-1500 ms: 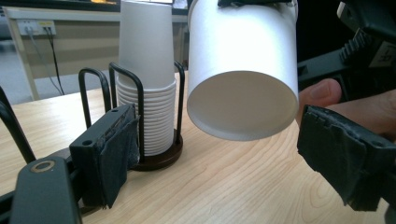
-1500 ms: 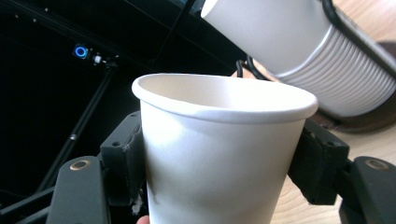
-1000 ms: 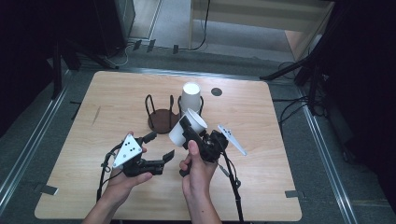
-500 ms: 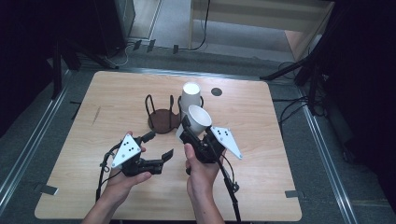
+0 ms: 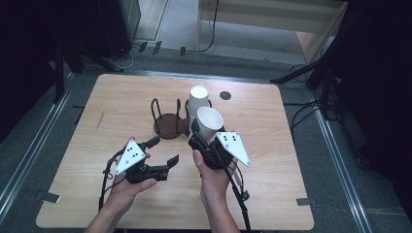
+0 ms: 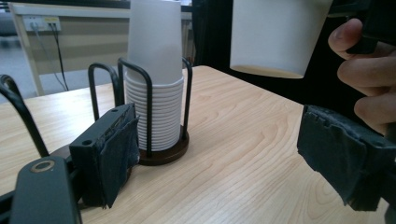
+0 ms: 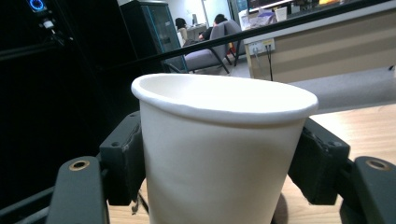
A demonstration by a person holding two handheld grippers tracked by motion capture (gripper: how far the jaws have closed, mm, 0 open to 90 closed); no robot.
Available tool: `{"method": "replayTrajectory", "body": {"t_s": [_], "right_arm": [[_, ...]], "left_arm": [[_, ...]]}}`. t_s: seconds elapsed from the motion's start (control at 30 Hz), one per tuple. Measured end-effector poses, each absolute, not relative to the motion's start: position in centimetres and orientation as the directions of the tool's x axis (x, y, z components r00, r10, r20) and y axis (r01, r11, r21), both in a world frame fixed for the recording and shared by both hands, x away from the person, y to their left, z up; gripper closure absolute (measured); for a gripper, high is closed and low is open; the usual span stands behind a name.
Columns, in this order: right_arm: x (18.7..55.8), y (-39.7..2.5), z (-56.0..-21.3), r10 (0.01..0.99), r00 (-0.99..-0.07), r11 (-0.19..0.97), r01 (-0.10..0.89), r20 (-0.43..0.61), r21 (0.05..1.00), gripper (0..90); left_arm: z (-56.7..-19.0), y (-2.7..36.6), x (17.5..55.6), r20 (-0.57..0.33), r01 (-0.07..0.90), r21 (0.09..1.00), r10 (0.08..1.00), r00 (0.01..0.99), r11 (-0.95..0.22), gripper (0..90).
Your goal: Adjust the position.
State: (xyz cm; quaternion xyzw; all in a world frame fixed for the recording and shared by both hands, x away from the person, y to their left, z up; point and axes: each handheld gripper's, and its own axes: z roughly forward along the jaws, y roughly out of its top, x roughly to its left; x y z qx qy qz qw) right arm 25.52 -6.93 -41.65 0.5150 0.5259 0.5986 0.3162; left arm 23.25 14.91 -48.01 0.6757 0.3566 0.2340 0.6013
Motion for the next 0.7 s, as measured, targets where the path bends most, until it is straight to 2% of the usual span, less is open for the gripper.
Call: {"method": "replayTrajectory", "body": {"t_s": [0.53,0.7], "right_arm": [[26.4,-9.0,-41.4,0.948,-0.282,-0.131,0.08,0.149,0.988,29.0],[26.7,-9.7,-41.6,0.951,-0.272,-0.125,0.085,0.144,0.988,29.0]], "left_arm": [[-48.6,16.6,23.2,-0.132,0.215,0.977,0.792,0.597,0.001,13.7],[-48.8,17.3,23.1,-0.14,0.222,0.975,0.799,0.585,0.008,13.7]]}}
